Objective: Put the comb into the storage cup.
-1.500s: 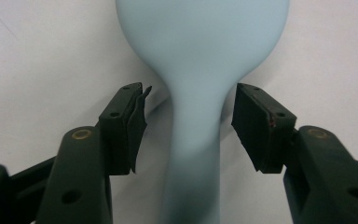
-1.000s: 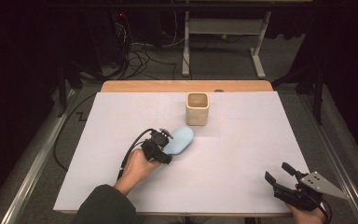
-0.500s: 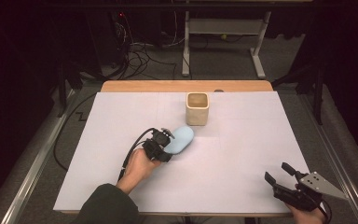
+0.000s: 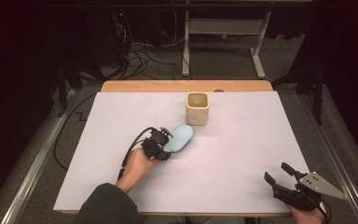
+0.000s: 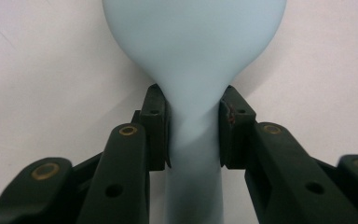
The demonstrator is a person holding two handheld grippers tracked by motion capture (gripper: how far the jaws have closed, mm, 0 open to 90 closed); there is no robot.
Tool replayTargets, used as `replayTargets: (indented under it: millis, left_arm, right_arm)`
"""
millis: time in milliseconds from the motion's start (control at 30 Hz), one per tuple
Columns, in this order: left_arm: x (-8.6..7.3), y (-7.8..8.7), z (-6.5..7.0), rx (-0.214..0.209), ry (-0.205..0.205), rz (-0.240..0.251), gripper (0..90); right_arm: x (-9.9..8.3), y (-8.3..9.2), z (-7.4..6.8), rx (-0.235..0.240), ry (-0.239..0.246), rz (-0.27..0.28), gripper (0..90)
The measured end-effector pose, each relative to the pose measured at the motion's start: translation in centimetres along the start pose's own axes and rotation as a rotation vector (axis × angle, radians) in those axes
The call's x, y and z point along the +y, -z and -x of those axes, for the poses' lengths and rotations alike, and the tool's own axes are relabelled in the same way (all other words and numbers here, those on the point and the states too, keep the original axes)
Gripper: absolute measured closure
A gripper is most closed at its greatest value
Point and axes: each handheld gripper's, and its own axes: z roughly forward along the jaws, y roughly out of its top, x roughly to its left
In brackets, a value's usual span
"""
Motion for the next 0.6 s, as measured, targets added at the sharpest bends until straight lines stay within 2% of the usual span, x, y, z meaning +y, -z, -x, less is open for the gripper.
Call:
replayTargets:
  millis: [600]
  left_arm:
    - [-0.2,0.0,-0.15,-0.021,-0.035,0.047,69.1]
  right_arm:
    - [-0.01,-0.02,0.02,0.0,-0.001,-0.002,26.6]
